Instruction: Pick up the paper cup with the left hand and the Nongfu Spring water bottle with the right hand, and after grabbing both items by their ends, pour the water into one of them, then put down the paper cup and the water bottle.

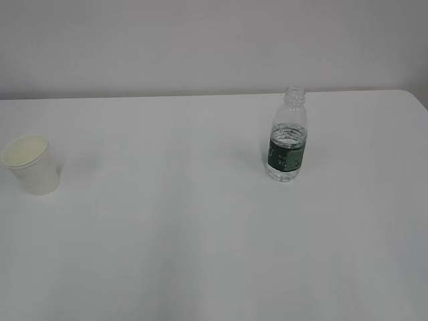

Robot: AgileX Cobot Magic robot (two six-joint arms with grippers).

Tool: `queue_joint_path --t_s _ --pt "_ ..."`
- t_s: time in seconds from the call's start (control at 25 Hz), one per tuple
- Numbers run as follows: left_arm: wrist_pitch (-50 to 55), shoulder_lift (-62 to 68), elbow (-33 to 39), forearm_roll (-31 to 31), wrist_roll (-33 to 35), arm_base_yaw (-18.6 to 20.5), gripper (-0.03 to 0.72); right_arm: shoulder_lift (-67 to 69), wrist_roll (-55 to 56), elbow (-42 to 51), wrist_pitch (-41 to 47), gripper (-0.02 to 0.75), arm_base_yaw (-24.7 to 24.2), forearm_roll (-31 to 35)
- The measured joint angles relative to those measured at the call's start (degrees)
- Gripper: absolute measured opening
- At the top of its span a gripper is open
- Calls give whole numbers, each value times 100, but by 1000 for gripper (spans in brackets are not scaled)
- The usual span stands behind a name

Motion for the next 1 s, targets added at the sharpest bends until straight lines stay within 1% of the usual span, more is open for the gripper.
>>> queue_joint_path --t_s 0.32,0.64,1.0 --pt "-88 0 -38 10 0 0 583 0 0 -40 -420 575 0 11" --pt "-742 0 -107 10 0 0 583 0 0 -40 -745 573 0 11" --pt "-1072 230 -107 -23 11 0 583 29 0 -40 -1088 573 0 11"
